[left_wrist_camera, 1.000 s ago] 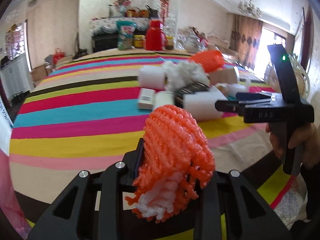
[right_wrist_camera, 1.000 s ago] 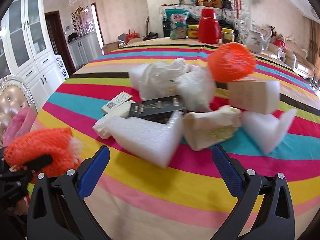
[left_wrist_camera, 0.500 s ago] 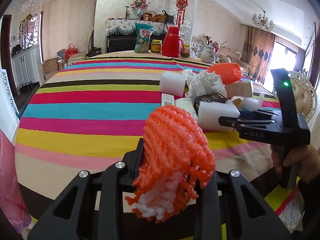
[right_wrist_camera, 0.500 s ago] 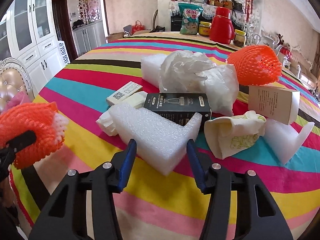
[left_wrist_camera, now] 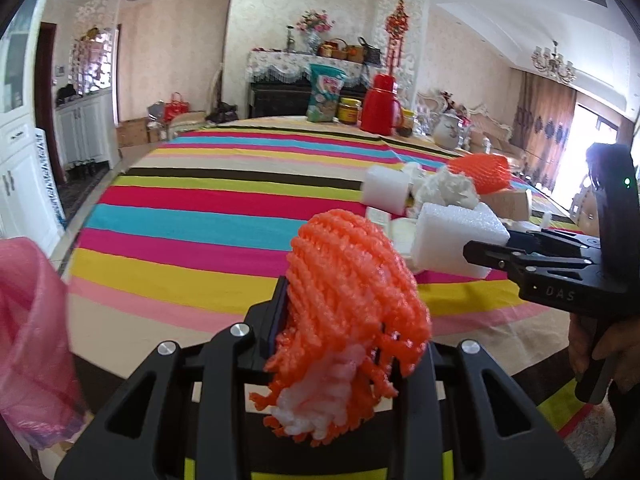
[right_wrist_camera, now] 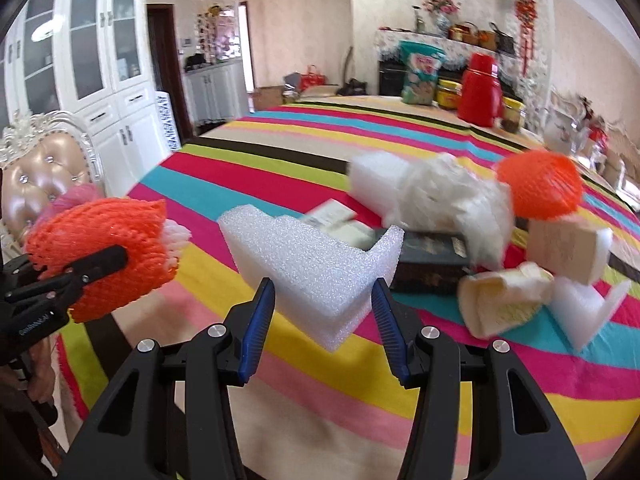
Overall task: Collect trash
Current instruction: 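Grasp the white foam corner block with the right tool and lift it, then carry the orange net to the pink wastebasket and open the left tool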
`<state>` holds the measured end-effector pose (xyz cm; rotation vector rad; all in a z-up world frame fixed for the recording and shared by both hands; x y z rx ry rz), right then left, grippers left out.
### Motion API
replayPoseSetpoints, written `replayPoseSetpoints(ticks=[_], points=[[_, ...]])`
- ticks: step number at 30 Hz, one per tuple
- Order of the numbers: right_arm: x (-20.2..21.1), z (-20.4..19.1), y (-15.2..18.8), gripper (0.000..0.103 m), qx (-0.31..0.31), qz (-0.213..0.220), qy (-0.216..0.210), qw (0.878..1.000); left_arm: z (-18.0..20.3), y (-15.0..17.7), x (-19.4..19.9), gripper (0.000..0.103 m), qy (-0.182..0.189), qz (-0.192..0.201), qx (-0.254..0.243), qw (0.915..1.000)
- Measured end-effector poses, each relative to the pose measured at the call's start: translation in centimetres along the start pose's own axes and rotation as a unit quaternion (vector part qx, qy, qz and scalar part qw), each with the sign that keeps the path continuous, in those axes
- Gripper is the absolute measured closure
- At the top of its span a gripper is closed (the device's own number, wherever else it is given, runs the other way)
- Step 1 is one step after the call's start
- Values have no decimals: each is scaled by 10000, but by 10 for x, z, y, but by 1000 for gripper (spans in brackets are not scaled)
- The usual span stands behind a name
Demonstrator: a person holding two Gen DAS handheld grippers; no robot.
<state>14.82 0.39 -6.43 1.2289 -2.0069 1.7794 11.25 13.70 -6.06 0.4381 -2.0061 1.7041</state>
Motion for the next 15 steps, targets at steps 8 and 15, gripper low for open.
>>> replayPoseSetpoints(ticks=[8, 15], points=[[-10, -61, -6, 54, 399, 11, -489, 9980, -45, 13, 34, 74, -746, 57, 132, 9971], [-29, -110, -7, 54, 686, -92, -852, 9940, -88, 30, 63, 73, -1536, -5, 342, 9875]])
Point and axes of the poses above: each gripper's, at about its wrist camera, not at the fingertips, and x roughly against the way its jaws point, z to its right, y to its underside, the point moved 5 cm from there along -x, roughly the way its jaws point, and after that the axes turned 15 degrees about -x, right-handed, at the moved point
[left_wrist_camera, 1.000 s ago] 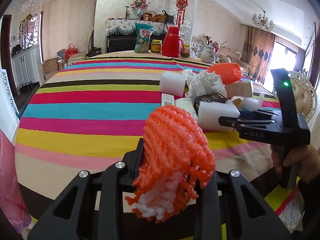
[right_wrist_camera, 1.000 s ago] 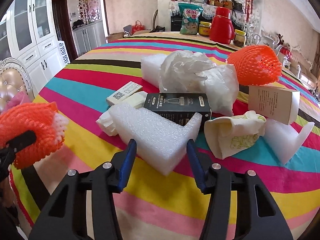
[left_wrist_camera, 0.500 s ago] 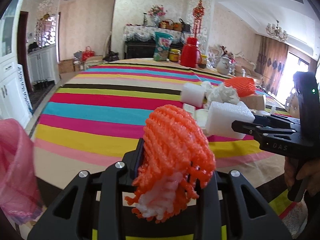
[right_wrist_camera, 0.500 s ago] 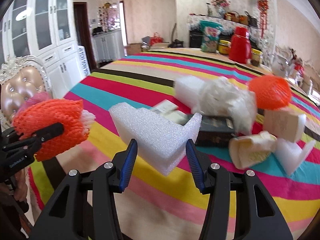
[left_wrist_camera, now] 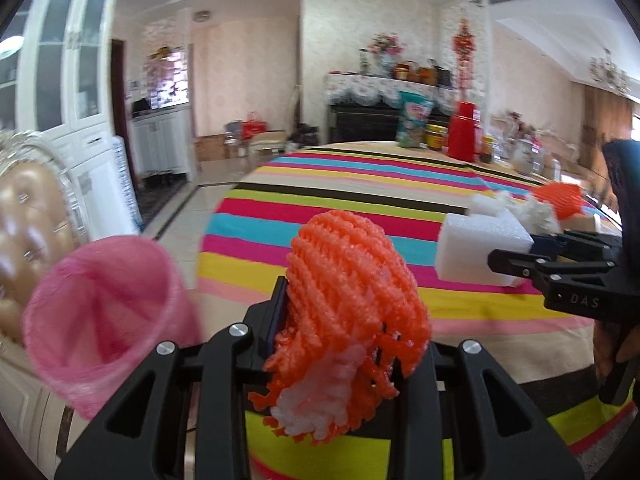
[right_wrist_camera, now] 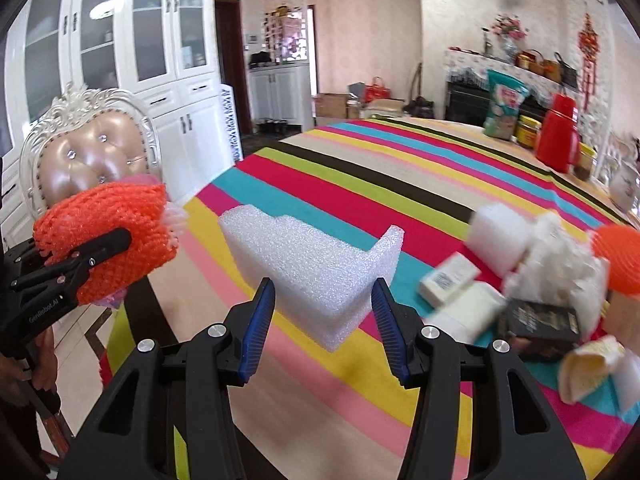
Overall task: Collect trash
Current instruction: 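Carry the orange net to the pink wastebasket and open the left tool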
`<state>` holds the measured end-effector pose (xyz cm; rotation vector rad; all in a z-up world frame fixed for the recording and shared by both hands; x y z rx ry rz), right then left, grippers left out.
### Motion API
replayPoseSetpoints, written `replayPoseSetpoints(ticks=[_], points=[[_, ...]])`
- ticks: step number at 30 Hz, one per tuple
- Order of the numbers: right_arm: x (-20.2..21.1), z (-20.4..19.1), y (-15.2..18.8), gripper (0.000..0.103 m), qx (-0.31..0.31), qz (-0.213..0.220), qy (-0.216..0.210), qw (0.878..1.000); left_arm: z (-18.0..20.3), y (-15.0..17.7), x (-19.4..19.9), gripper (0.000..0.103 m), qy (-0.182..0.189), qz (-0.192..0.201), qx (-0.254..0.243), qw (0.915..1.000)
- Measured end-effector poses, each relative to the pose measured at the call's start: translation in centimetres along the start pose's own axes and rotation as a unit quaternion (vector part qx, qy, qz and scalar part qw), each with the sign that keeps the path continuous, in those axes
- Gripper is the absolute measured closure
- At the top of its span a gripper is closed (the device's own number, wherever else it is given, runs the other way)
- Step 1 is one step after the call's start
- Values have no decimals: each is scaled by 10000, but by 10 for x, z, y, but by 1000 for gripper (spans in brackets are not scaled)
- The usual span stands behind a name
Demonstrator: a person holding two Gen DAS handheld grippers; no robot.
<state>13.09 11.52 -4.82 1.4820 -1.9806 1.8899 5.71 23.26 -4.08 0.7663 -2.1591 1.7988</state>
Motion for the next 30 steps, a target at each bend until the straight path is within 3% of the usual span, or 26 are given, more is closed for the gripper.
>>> replayPoseSetpoints(ticks=[7, 15, 20, 23, 30], points=[[-30, -53, -14, 54, 150, 77, -354, 9992, -55, 8, 15, 72, -798, -24, 438, 9958], [-60, -136, -35, 54, 567, 159, -954, 9937, -125, 15, 36, 70, -1751, -25, 564, 9829], [-86, -180, -43, 54, 714, 82, -1233, 9898, -172, 29, 30, 68, -1990, -144, 665, 9776], [-103, -201, -42, 54, 813, -4, -1309, 9881, -200, 42, 14, 68, -2084, -423, 690, 9747], [-137, -247, -22, 53, 1287, -231, -1379, 9818, -249, 84, -11, 65, -1802, -851, 1233, 9722]])
Point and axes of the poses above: each gripper's, at about its wrist camera, not at the fingertips, and x roughly against the way its jaws point, z to its right, y to its underside, the point moved 5 cm from there along -x, roughly the way its jaws point, and after that the axes turned 15 degrees about -x, right-handed, at the moved point
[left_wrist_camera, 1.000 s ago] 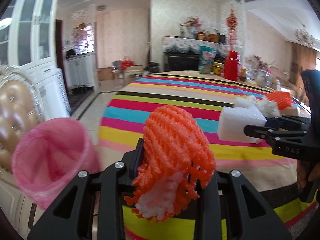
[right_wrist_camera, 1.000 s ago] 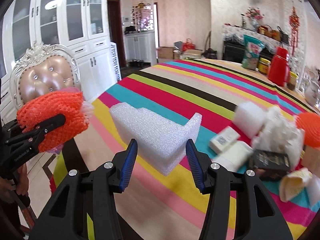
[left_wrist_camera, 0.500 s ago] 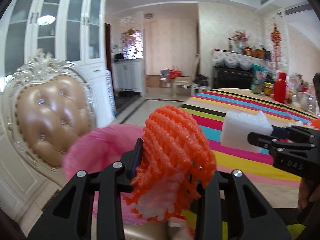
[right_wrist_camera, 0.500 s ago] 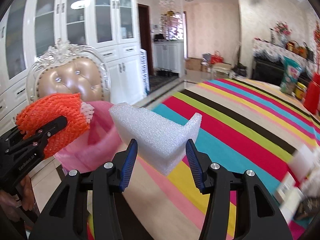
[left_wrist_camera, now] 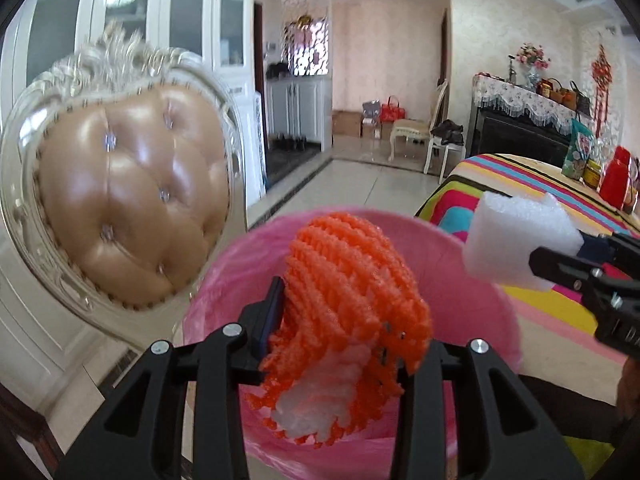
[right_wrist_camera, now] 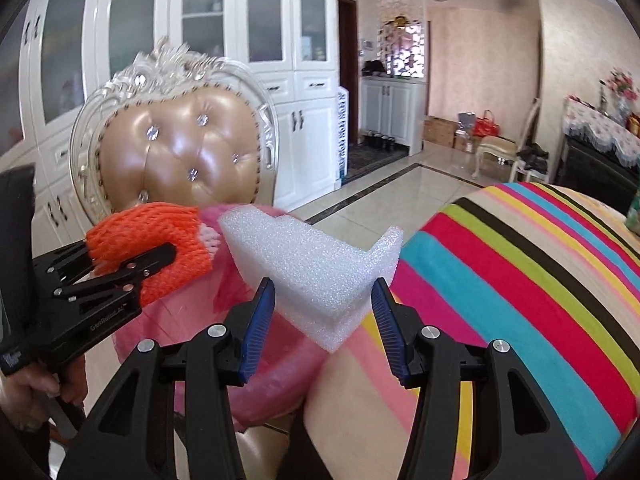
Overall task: Collect trash
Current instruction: 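Carry the orange net to the pink wastebasket and open the left tool, then move the left tool back over the table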
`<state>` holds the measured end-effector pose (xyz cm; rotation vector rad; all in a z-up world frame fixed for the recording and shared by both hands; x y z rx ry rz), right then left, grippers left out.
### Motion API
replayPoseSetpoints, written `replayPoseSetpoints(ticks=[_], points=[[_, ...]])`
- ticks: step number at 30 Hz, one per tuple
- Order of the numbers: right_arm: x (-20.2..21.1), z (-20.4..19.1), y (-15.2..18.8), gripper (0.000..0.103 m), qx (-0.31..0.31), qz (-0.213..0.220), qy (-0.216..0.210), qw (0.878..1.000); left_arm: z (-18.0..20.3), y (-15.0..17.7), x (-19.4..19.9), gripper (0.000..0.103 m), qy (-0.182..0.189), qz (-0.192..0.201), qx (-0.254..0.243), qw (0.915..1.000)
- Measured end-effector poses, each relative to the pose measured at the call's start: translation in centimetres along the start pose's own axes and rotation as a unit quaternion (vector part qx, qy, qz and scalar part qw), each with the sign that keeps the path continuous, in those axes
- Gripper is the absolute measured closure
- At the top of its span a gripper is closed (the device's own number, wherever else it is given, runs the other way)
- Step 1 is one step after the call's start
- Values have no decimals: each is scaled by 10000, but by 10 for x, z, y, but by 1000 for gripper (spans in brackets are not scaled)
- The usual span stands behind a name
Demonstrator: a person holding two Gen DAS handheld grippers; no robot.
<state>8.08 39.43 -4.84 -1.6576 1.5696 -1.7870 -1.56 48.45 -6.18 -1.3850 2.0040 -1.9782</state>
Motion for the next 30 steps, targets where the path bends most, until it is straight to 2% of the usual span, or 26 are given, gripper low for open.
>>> replayPoseSetpoints(ticks=[1, 3, 5, 9, 11, 14, 16, 17, 18, 20, 24, 26, 30], points=[[-4, -3, 2, 53, 44, -27, -11, 10000, -5, 2, -2, 55, 5, -21, 57, 10000], [-14, -10, 5, 52, 95, -120, -65, 9999, -13, 3, -3, 47, 3, 31, 120, 9999], [-23, -13, 8, 50, 119, -231, -134, 9996, -16, 4, -3, 46, 7, 41, 90, 10000], [-21, -9, 11, 32, 95, -184, -139, 9997, -25, 5, 2, 36, -157, 88, 124, 9998], [-18, -6, 11, 32, 61, -173, -117, 9998, -26, 6, 5, 34, -241, 114, 94, 9996], [-4, 1, 10, 32, -9, -103, -114, 9999, -23, 6, 16, 28, -384, 176, 64, 9991], [13, 10, 10, 32, -44, 8, -47, 10000, -16, 3, 30, 12, -396, 334, 46, 9986], [21, 14, 10, 31, -53, 63, -19, 10000, -12, 2, 36, 9, -397, 397, 13, 9984], [35, 22, 10, 28, -94, 178, 44, 9998, -5, -1, 43, 4, -397, 480, -60, 9980], [60, 39, 11, 20, -266, 383, 125, 9988, 10, -7, 54, 5, -400, 584, -169, 9973], [109, 77, 20, 11, -540, 750, 482, 9946, 54, -19, 75, 5, 52, 822, -222, 9964], [137, 102, 28, 11, -649, 976, 744, 9903, 84, -25, 82, 5, 425, 883, -343, 9946], [194, 164, 47, 10, -1051, 1245, 1424, 9763, 145, -37, 86, 5, 894, 898, -744, 9891]])
Point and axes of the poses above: each gripper's, at about its wrist camera, not at the fingertips, and x roughly against the way its jaws point, z to its right, y to its underside, the point moved 5 cm from there along -x, roughly the way its jaws point, and after that the axes turned 15 degrees about -x, right-handed, at the moved point
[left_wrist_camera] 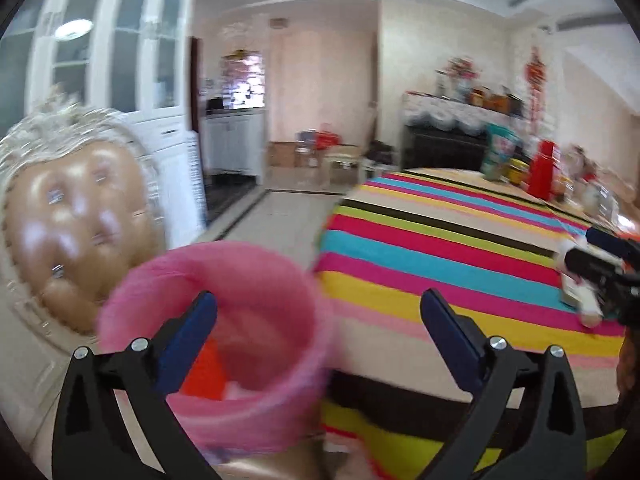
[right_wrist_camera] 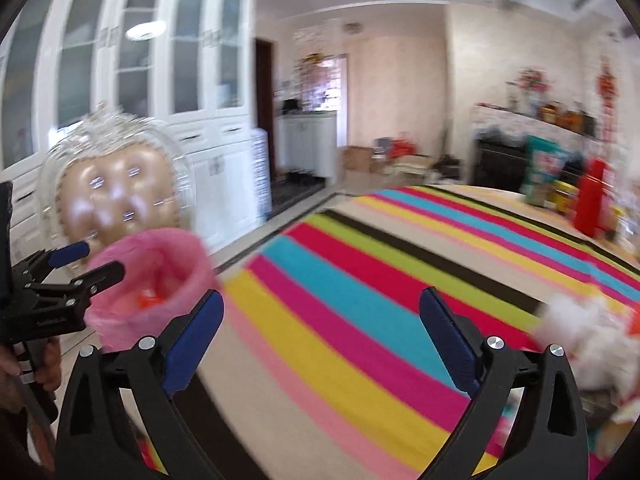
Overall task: Collect trash
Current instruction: 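Move the left tool back over the table, then grasp the folded white tissue packet with the left tool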
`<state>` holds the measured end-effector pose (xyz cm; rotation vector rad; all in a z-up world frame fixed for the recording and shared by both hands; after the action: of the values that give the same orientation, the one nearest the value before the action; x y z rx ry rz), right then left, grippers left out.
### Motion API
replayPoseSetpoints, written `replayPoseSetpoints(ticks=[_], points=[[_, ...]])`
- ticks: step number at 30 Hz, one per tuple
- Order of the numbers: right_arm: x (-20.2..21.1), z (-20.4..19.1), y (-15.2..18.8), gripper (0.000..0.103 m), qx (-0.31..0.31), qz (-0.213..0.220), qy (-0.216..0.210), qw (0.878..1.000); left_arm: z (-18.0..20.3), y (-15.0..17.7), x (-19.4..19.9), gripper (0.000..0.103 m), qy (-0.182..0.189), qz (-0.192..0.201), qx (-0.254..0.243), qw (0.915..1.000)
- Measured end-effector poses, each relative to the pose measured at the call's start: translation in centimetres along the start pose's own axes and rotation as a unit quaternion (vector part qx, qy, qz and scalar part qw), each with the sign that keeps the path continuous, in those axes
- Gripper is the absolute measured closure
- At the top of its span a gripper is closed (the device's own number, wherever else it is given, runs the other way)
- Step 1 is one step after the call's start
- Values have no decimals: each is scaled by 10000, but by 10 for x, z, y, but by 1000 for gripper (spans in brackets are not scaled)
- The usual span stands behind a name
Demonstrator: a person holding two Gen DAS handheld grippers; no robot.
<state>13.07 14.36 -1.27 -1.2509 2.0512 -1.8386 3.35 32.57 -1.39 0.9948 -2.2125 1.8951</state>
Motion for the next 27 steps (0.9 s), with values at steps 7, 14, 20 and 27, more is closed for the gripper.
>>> replayPoseSetpoints(ticks=[7, 14, 20, 27], points=[[70, 124, 8, 10, -381, 177, 1164, 9923, 123, -36, -2, 5, 697, 320, -611, 9952], [130, 227, 26, 10, -1086, 264, 2041, 9726, 226, -62, -9, 5, 1887, 386, -580, 9796], [171, 300, 40, 10, -1457, 313, 2529, 9560, 307, -65, -20, 5, 2511, 98, -734, 9651], [170, 359, 53, 10, -1737, -114, 2810, 9438, 351, -62, -33, 5, 2584, -68, -1025, 9606]])
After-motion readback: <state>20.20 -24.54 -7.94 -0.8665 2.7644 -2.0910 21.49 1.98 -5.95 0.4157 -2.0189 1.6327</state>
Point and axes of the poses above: each gripper's, at about its wrist camera, not at the fingertips, and x roughly against the way its jaws point, z to its right, y to its underside, the point moved 5 cm from there along -x, roughly the way its jaws point, and after that the axes turned 15 degrees about -x, right-handed, at the moved point
